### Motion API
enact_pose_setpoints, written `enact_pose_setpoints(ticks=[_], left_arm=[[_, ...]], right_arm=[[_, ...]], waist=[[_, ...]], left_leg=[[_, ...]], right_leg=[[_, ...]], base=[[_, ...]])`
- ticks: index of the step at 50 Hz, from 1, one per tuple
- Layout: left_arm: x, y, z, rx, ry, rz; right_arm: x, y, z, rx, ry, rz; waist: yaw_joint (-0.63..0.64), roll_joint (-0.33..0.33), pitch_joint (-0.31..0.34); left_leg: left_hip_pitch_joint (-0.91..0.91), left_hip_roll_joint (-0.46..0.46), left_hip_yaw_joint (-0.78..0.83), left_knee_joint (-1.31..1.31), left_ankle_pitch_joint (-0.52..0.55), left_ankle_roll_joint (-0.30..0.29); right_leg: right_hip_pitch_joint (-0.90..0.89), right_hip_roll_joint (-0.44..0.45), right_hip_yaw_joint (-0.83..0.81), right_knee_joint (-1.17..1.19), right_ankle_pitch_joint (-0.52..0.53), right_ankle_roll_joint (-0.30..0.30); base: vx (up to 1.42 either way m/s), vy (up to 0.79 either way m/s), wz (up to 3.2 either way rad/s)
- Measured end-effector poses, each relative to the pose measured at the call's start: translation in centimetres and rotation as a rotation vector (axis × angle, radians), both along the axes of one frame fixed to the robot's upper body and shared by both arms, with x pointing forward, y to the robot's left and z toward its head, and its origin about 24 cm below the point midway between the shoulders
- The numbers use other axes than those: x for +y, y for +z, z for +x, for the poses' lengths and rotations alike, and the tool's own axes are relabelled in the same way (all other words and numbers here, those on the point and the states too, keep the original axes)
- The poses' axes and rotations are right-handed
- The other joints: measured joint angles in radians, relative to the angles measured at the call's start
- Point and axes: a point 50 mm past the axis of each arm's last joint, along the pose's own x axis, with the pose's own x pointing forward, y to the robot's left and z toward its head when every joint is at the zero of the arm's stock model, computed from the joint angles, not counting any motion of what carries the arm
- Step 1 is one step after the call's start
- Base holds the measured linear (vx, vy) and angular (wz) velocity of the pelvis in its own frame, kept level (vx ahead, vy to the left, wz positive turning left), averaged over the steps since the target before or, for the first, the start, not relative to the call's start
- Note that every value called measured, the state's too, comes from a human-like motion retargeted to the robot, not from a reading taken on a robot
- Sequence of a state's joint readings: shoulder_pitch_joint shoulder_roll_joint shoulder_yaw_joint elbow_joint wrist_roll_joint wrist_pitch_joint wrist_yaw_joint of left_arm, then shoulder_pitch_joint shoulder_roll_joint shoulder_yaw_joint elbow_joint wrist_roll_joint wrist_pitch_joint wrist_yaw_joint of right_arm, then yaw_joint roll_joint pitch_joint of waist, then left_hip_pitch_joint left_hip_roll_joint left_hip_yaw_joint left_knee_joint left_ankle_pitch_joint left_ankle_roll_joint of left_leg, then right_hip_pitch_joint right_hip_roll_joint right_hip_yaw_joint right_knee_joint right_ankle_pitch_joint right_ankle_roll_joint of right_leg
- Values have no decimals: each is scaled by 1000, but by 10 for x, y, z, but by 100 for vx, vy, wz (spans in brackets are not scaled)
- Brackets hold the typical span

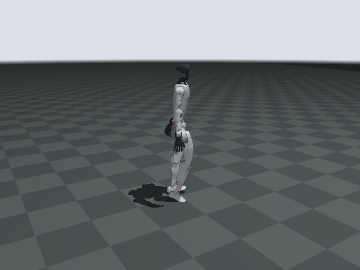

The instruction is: Upper body actions

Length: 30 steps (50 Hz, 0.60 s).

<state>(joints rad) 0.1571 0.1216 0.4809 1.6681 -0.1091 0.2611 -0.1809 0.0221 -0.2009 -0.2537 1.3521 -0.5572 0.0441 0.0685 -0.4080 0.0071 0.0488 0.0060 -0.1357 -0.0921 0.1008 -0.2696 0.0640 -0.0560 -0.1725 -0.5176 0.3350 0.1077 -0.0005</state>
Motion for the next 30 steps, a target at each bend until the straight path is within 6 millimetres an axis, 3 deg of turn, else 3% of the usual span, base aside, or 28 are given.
enact_pose_setpoints(ticks=[3,6,9,12,15,21,25,30], left_arm=[[-2,4,-12,56,69,9],[-5,2,-9,40,123,30],[-15,-6,16,-25,166,48],[-28,-14,52,-126,204,98],[-23,-17,84,-224,149,134],[6,-17,106,-286,-94,221],[7,-17,120,-328,-67,237],[1,-18,110,-313,23,203]], right_arm=[[4,1,18,-26,51,20],[10,2,30,-49,88,44],[11,4,41,-72,110,50],[9,7,53,-100,143,38],[13,7,57,-99,197,37],[13,-3,5,72,115,34],[14,-5,-22,166,48,26],[14,-4,-49,256,34,10]], waist=[[67,-9,-63],[144,-14,-99],[174,11,-117],[123,32,-64],[46,45,-32],[32,52,-93],[47,43,-84],[20,44,-100]], left_leg=[[-29,-24,58,-23,0,-4],[-37,-27,124,-59,6,-15],[-74,-7,147,-75,18,-31],[-68,2,127,-72,35,-39],[-64,12,111,-73,46,-42],[-89,18,93,-76,58,-56],[-81,28,101,-78,59,-62],[-75,32,93,-84,60,-63]], right_leg=[[91,9,-148,-218,-112,17],[81,23,-99,-340,-64,48],[7,11,-47,-319,-47,50],[8,31,-26,-311,-48,15],[35,55,-51,-336,-43,4],[16,60,-62,-341,-43,-9],[22,70,-61,-340,-49,-17],[26,79,-61,-341,-54,-21]], base=[[2,-23,-82],[5,-22,-105],[-9,-12,-28],[-3,-4,35],[-8,-7,35],[9,-15,22],[-2,-1,-2],[5,-3,7]])
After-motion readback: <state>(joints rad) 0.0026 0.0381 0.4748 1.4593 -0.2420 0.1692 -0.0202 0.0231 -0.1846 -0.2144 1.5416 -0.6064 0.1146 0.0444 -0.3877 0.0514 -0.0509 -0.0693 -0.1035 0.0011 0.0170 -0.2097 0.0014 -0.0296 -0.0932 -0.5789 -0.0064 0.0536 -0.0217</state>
